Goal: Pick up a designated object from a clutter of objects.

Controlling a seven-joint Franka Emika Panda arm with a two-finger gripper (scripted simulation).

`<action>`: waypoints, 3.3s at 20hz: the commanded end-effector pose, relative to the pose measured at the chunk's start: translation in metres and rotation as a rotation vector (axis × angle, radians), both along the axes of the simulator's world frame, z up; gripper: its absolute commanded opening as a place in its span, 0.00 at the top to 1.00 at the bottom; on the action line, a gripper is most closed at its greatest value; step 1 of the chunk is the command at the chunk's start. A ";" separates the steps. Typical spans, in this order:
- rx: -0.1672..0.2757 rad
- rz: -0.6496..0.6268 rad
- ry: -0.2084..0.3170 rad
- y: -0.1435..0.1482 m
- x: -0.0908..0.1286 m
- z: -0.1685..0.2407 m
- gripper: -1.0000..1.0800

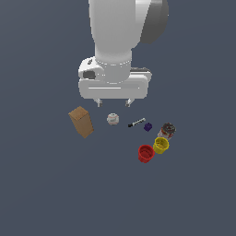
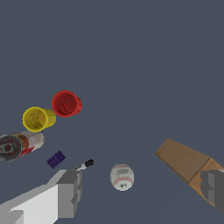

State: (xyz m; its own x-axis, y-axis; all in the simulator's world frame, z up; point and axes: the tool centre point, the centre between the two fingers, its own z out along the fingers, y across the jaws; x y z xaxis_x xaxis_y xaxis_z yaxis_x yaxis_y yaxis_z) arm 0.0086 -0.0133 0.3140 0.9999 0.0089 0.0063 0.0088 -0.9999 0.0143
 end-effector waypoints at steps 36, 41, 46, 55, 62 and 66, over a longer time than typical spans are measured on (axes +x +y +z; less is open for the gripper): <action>-0.001 0.112 0.002 0.209 -0.014 -0.142 0.04; 0.008 0.141 0.005 0.251 -0.032 -0.172 0.04; 0.013 0.155 0.007 0.271 -0.043 -0.185 0.04; 0.013 0.156 0.008 0.271 -0.044 -0.197 0.04; 0.014 0.156 0.008 0.272 -0.045 -0.229 0.04; 0.014 0.156 0.008 0.273 -0.044 -0.236 0.04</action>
